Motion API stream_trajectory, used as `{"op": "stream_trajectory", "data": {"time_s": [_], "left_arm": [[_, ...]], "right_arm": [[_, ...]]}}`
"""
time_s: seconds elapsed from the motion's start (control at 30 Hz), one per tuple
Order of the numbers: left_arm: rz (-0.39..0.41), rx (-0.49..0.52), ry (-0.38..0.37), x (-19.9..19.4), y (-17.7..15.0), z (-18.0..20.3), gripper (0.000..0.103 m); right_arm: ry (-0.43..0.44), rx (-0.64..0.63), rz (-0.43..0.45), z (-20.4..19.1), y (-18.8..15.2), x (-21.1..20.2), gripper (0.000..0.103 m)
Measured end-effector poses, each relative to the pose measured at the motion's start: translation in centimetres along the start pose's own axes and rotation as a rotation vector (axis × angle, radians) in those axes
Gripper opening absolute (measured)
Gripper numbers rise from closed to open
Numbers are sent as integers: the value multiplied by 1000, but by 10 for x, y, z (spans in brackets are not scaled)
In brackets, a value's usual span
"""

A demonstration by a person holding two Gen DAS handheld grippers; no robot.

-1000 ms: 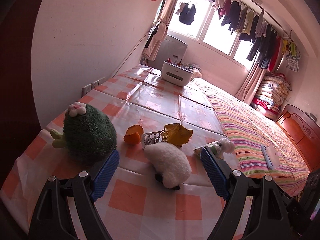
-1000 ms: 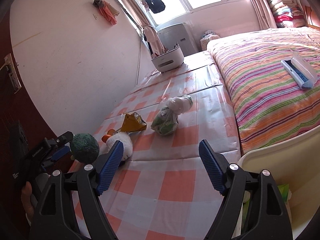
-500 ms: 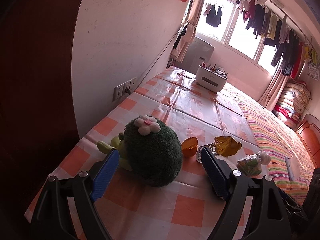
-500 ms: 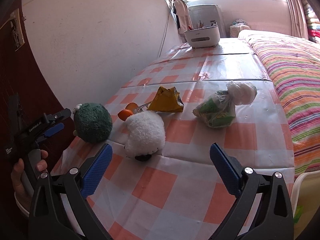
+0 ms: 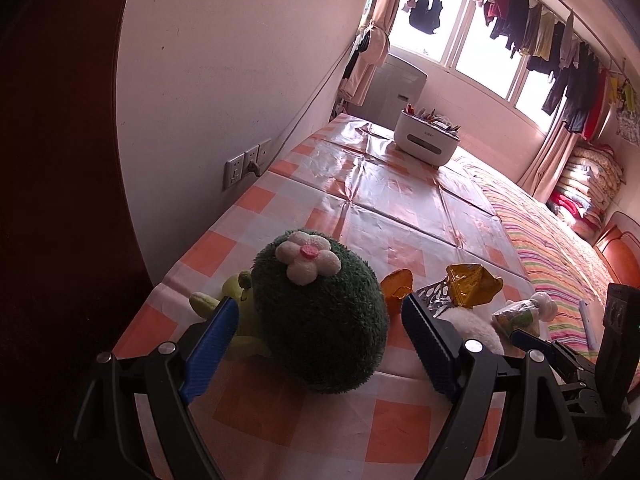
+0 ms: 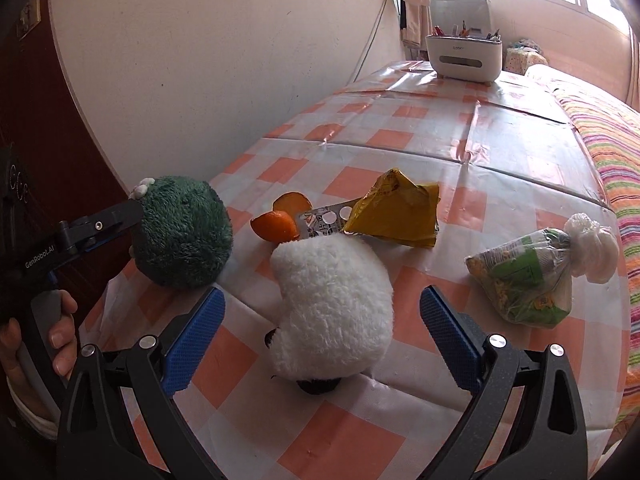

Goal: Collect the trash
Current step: 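Move both tools back to the green plush and white fluffy plush, then grasp the green plush with the left tool while the right tool grasps the white fluffy plush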

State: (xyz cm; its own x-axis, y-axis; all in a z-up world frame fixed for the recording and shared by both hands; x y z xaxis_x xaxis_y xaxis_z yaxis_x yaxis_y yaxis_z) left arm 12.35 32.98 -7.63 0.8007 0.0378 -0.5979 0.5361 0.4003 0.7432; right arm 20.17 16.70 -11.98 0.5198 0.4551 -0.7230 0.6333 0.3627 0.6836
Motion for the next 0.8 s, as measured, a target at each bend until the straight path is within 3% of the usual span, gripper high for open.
{"op": "stream_trajectory", "data": {"time_s": [0.23,0.27,0.33,0.43,0.63,0.8], "left_arm": [[-50,-3,15,21,-3,-4,81],[-61,-3,17,24,-4,-4,81],[-69,-13,13,29,-7,-5,81],[-51,-6,15,32,-8,-5,81],[-35,-4,2,28,-9,-2,67],[-14,4,-12,20,-12,5,65]], "right_arm": [[-31,-36,-43,-2,3,25,95],[-32,-38,-50,-2,2,27,90],[-30,-44,-76,-1,-1,32,66],[-29,-51,-74,0,-5,32,57],[2,-9,-39,4,-7,16,52],[23,26,-2,6,-10,-4,52]]}}
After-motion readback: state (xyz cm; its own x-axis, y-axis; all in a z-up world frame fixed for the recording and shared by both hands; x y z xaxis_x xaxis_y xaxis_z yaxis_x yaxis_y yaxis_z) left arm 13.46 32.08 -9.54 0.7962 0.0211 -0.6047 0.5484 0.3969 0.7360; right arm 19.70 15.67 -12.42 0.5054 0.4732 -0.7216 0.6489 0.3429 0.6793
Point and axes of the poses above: each gripper's, at about its wrist camera, not at the fingertips, and x roughly the way its jaws point, z to its right, y to its top, the point moved 7 cm from there along x, roughly the way its jaws point, and after that the axes turned 5 degrees about -y, right-handed, at the moved point
